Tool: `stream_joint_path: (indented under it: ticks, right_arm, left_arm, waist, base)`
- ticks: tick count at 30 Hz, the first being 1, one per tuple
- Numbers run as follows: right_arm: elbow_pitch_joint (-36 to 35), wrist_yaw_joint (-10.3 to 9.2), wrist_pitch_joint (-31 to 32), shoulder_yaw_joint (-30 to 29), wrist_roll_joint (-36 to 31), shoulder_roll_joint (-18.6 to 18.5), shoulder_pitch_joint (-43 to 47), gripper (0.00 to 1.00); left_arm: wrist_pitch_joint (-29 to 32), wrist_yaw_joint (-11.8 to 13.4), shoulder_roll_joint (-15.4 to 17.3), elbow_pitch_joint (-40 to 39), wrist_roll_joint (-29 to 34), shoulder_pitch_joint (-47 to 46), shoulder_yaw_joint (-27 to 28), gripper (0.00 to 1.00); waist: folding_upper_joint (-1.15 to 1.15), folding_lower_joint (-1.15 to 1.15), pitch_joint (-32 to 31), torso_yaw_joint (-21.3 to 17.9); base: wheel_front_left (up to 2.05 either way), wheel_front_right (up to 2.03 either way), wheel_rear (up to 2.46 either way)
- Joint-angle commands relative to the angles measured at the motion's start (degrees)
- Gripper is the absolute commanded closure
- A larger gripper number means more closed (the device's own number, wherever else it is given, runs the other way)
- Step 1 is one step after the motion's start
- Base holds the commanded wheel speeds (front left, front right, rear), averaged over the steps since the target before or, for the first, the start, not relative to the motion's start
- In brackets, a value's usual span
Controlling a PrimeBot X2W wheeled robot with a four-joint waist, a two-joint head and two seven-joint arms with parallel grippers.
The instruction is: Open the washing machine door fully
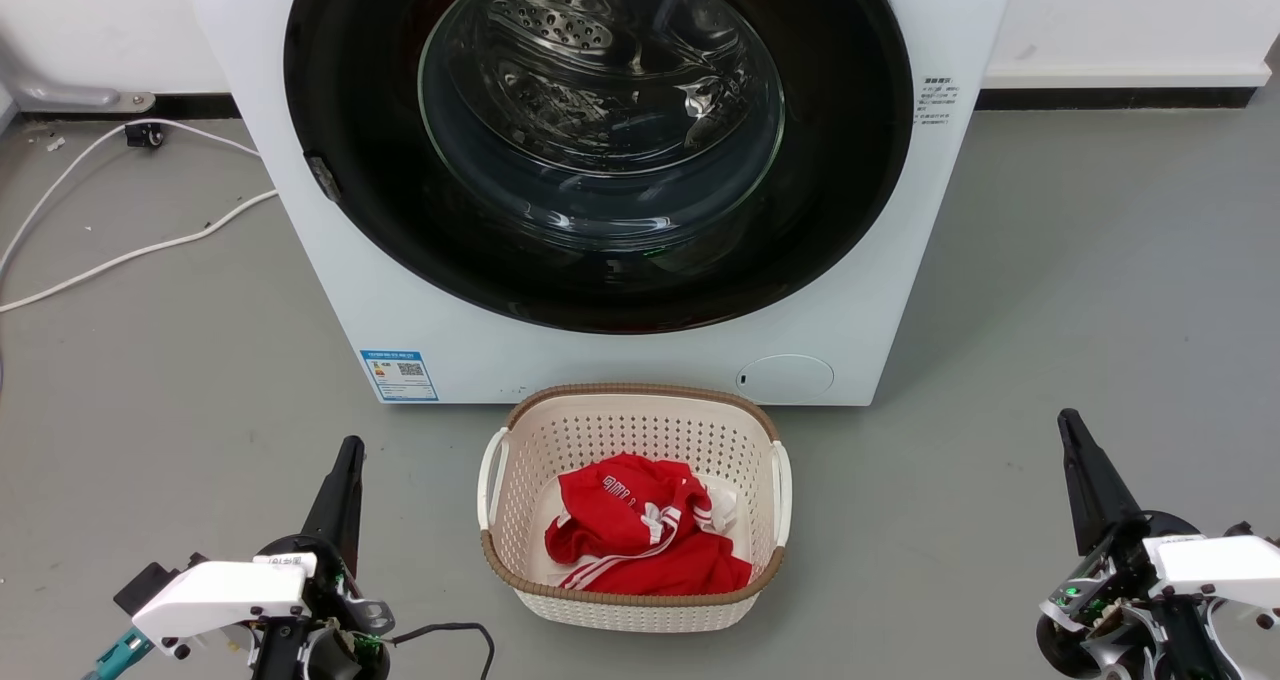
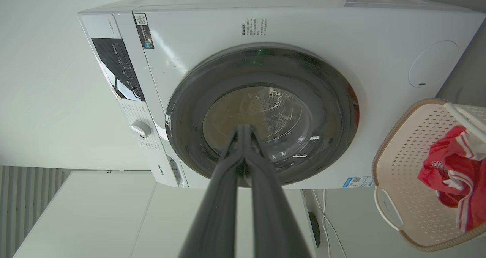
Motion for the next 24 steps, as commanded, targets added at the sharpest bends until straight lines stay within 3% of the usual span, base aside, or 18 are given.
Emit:
stream_joint_path:
  ticks: [1,4,5,17,24]
  right_arm:
    - [0.1,0.01,0.2,-0.1,-0.3,0.1,-0.8,1.0]
    - [0.1,0.02,0.3,-0.2,-0.4,0.2,-0.8,1.0]
    - [0.0,0.01,0.1,-0.1,0.0,0.1,0.0,0.0]
    - [-2.7,0.01,-2.6,1.6,-0.6,0.2,1.3,0.0]
    - [-4.6,0.01,-4.5,1.9,-6.4,0.2,1.6,0.0]
  left_arm:
    - [0.2,-0.2,-0.1,0.1,0.3,-0.5,0.1,1.0]
    - [0.2,-0.2,-0.1,0.1,0.3,-0.5,0.2,1.0]
    - [0.0,0.0,0.0,0.0,0.1,0.0,0.0,0.0]
    - [-2.8,0.0,-0.2,-1.3,2.3,0.1,-2.6,0.0]
    - [-4.6,0.0,-0.2,-3.6,9.2,0.2,-2.8,0.0]
  waist:
    - [0.0,0.0,0.0,0.0]
    - [0.0,0.0,0.0,0.0]
    - [0.0,0.0,0.0,0.0]
    - [0.0,0.0,0.0,0.0]
    - [0.0,0.0,0.0,0.0]
  base:
    - [0.0,0.0,0.0]
    - [0.0,0.0,0.0]
    - [0.0,0.0,0.0]
    - [0.0,0.0,0.0]
    - [0.0,0.0,0.0]
